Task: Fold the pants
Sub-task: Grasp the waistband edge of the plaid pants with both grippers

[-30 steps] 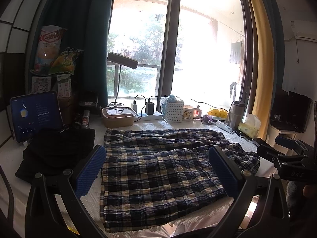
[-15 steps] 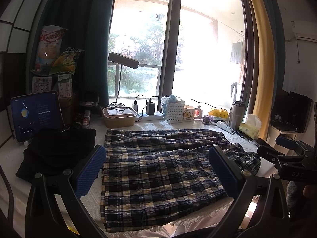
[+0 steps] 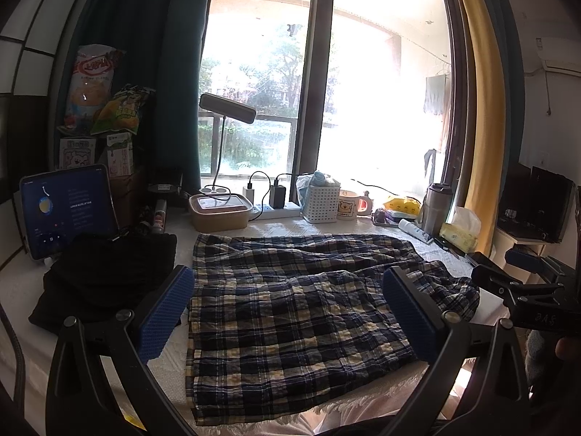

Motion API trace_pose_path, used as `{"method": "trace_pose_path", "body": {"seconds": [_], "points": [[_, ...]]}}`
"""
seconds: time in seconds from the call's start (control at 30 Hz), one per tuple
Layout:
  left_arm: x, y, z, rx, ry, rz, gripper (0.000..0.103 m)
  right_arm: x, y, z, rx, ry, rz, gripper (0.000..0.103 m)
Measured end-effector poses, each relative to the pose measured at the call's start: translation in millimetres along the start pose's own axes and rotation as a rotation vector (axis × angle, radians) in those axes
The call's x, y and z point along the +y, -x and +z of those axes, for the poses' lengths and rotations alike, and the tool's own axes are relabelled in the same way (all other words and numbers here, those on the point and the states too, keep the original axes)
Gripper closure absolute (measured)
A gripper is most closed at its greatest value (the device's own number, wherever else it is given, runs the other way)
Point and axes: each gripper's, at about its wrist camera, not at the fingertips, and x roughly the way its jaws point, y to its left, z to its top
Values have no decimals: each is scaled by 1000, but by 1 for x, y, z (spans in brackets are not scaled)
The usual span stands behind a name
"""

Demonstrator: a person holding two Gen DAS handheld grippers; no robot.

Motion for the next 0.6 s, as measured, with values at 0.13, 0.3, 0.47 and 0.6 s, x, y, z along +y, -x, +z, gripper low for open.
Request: {"method": "trace_pose_path", "body": {"seconds": [0.13, 0.3, 0.47, 0.6], "points": [[7, -21, -4, 54, -13, 24, 1, -6, -15, -1, 28, 1, -1, 0], [33, -70, -3, 160, -26, 95, 1, -33, -57, -2, 108, -9, -5, 0], [74, -122, 10, 229, 18, 154, 1, -65, -106, 4, 189, -23, -16, 0], [98, -166, 23, 269, 31, 190, 1, -86, -141, 19, 233, -7, -16, 0]]}}
